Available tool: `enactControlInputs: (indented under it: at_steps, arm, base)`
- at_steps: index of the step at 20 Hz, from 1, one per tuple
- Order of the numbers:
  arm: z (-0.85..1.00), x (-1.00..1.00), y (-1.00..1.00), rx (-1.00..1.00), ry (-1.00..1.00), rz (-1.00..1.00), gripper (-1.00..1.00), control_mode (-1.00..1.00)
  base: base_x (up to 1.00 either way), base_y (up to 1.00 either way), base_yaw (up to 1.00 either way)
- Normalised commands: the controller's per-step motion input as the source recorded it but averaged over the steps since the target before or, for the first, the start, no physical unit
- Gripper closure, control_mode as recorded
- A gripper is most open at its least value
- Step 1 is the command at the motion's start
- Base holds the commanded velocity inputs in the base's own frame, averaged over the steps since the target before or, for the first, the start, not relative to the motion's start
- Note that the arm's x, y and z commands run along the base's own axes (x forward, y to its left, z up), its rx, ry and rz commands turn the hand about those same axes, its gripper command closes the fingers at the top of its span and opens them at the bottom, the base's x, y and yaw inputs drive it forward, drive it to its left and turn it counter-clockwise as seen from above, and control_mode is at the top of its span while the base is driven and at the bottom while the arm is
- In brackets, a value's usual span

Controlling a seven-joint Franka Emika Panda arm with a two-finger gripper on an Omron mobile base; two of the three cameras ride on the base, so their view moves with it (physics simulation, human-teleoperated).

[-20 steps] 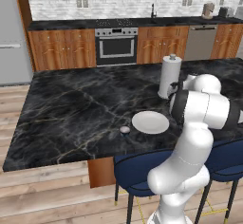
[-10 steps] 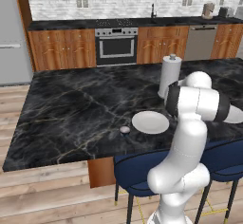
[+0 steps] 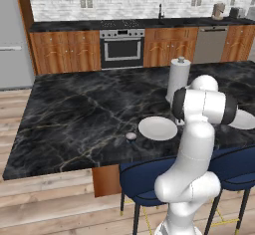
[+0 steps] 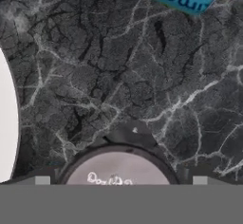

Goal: Place two yogurt containers on each plate.

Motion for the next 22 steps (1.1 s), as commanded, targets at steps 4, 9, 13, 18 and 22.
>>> enactControlInputs:
  at_steps: [4,9,13,18,22]
  arm:
    - [-0.21,0.09,0.00,0.00,0.00,0.00,1.00,-1.00]
    - [-0.10,0.03,0.00,0.00,0.00,0.00,1.00,-1.00]
    - [0.39,-0.49,0.18,0.04,0.00,-0.04,1.00,-1.00]
    - [0.85,-0.82,0.46,0.00,-0.11,0.00,1.00,-1.00]
    - [1.00,-0.48,0.99,-0.11,-0.04,0.00,1.00,-1.00]
  base:
    - [0.00,0.00,0.00]
    - [0.00,0.00,0.00]
    - [0.00,0.00,0.00]
    - [0.00,0.00,0.00]
    - [0.00,0.00,0.00]
